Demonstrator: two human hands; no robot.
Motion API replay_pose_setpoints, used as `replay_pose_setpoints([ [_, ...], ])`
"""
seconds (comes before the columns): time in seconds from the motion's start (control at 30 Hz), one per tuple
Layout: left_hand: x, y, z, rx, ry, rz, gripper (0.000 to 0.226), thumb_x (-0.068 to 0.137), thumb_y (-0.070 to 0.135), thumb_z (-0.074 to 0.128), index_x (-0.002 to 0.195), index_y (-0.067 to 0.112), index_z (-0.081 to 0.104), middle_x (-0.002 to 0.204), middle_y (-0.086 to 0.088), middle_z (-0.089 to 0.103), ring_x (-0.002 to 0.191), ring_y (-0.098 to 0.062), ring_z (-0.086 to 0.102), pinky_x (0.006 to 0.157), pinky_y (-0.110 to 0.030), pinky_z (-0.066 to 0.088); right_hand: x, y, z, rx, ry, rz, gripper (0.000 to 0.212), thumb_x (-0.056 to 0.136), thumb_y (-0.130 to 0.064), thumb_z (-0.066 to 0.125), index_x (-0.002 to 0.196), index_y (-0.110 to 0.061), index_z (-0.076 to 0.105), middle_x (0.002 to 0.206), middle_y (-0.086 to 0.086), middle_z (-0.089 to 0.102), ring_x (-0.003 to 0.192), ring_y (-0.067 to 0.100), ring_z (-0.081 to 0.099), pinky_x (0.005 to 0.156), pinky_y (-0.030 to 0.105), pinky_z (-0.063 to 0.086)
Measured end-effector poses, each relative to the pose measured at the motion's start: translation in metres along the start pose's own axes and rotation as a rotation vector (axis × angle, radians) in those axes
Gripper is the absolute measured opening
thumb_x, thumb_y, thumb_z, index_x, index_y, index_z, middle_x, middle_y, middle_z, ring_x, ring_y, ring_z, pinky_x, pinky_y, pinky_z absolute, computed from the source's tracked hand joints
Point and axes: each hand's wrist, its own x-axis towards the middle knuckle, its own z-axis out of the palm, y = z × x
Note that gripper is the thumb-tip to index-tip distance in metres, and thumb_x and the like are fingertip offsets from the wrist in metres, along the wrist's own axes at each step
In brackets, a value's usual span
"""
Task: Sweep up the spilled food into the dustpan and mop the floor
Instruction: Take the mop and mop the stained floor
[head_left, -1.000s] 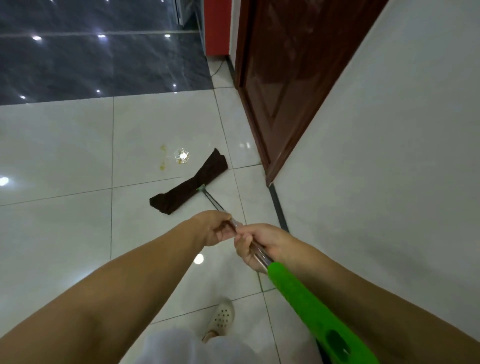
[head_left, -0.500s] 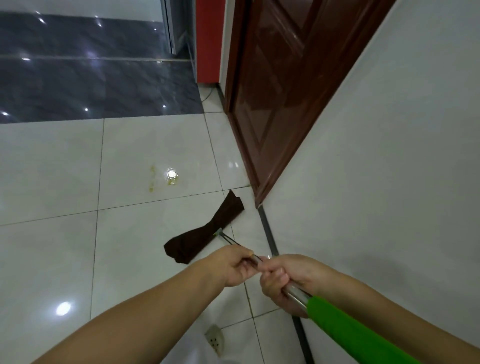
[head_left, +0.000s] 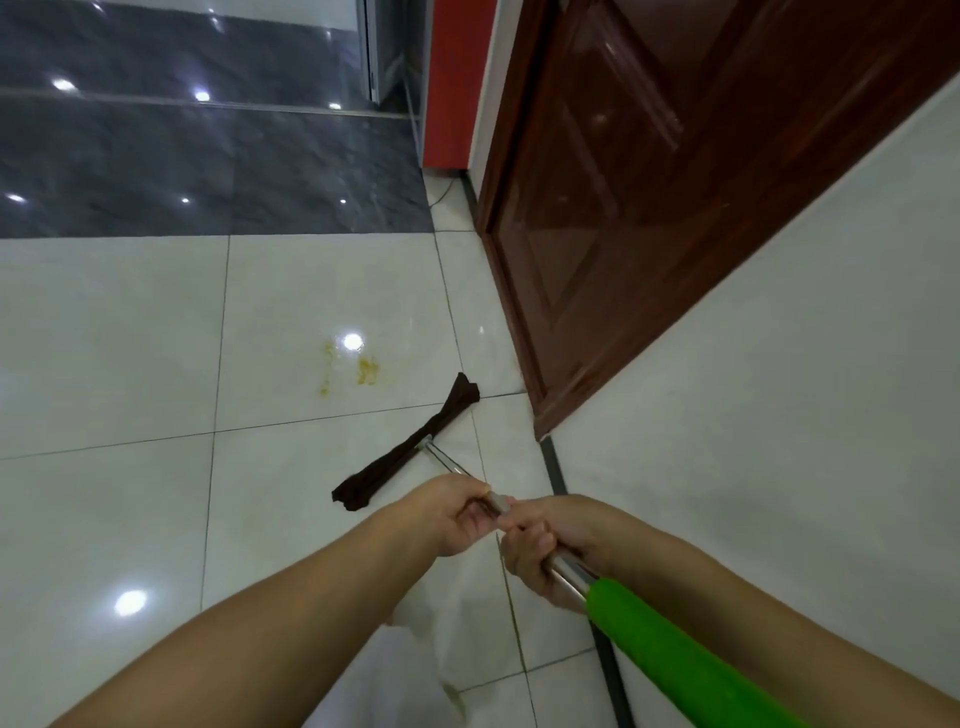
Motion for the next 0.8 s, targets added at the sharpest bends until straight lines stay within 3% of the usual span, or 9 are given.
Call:
replay_pose_setpoints([
  [0.1, 0.005, 0.038, -0.017, -0.019, 0.038, 0.033, 0.019, 0.095, -0.001, 0.046, 0.078, -0.005, 0.052, 0.045, -0.016, 0.062, 0.042, -0.021, 0.066, 0.054, -0.030, 0.055, 0.022, -0.020, 0.029, 0.059, -0.033, 0.030, 0.032, 0.099, -0.017, 0.047, 0.067, -0.009, 0.047, 0.038, 0.006, 0.041, 0.021, 0.013, 0.040, 0.024, 0.012, 0.032],
  [0.2, 0.008, 0.074, -0.032, -0.047, 0.075, 0.056, 0.019, 0.095, -0.001, 0.047, 0.076, -0.004, 0.051, 0.044, -0.016, 0.059, 0.042, -0.020, 0.063, 0.040, -0.025, 0.052, 0.045, -0.040, 0.059, -0.001, -0.021, 0.022, 0.034, 0.099, -0.015, 0.045, 0.066, -0.009, 0.046, 0.037, 0.004, 0.040, 0.020, 0.011, 0.038, 0.024, 0.012, 0.031],
  [0.33, 0.018, 0.117, -0.047, -0.041, 0.075, 0.054, 0.019, 0.098, 0.003, 0.042, 0.083, -0.004, 0.050, 0.054, -0.018, 0.064, 0.058, -0.024, 0.063, 0.037, -0.023, 0.052, 0.071, -0.062, 0.094, -0.030, -0.020, -0.001, 0.035, 0.098, -0.010, 0.044, 0.063, -0.012, 0.042, 0.038, 0.003, 0.038, 0.021, 0.008, 0.036, 0.023, 0.012, 0.030],
  [0.47, 0.030, 0.150, -0.059, -0.004, 0.117, 0.084, 0.021, 0.098, 0.004, 0.044, 0.079, -0.003, 0.050, 0.042, -0.013, 0.061, 0.033, -0.018, 0.060, 0.032, -0.019, 0.046, 0.091, -0.079, 0.118, -0.074, -0.026, -0.050, 0.024, 0.094, 0.000, 0.045, 0.079, -0.016, 0.056, 0.049, 0.001, 0.036, 0.024, 0.007, 0.035, 0.025, 0.010, 0.030],
  [0.57, 0.040, 0.172, -0.066, -0.027, 0.162, 0.103, 0.022, 0.096, 0.002, 0.047, 0.075, -0.001, 0.049, 0.043, -0.013, 0.058, 0.027, -0.016, 0.056, 0.031, -0.018, 0.045, 0.109, -0.093, 0.131, -0.072, -0.031, -0.086, 0.032, 0.095, 0.002, 0.044, 0.097, -0.026, 0.059, 0.045, 0.001, 0.036, 0.026, 0.006, 0.034, 0.025, 0.010, 0.030],
  [0.67, 0.048, 0.195, -0.071, -0.037, 0.166, 0.143, 0.025, 0.097, 0.003, 0.046, 0.072, 0.000, 0.047, 0.037, -0.009, 0.055, 0.027, -0.014, 0.054, 0.046, -0.018, 0.054, 0.124, -0.110, 0.148, -0.066, -0.020, -0.089, 0.031, 0.095, 0.000, 0.044, 0.092, -0.027, 0.059, 0.044, 0.001, 0.037, 0.025, 0.007, 0.034, 0.025, 0.010, 0.029],
  [0.7, 0.051, 0.202, -0.072, -0.041, 0.158, 0.150, 0.025, 0.097, 0.004, 0.045, 0.072, 0.000, 0.047, 0.039, -0.010, 0.056, 0.031, -0.014, 0.057, 0.052, -0.018, 0.056, 0.128, -0.116, 0.154, -0.075, -0.018, -0.084, 0.031, 0.096, 0.000, 0.044, 0.087, -0.026, 0.059, 0.043, 0.001, 0.037, 0.025, 0.007, 0.034, 0.024, 0.010, 0.029],
  [0.8, 0.058, 0.219, -0.076, -0.096, 0.134, 0.128, 0.020, 0.099, 0.007, 0.042, 0.081, 0.000, 0.047, 0.070, -0.015, 0.060, 0.058, -0.021, 0.061, 0.040, -0.021, 0.052, 0.137, -0.128, 0.167, -0.073, -0.020, -0.067, 0.033, 0.096, -0.001, 0.043, 0.072, -0.020, 0.056, 0.040, 0.001, 0.037, 0.023, 0.006, 0.034, 0.023, 0.011, 0.029],
])
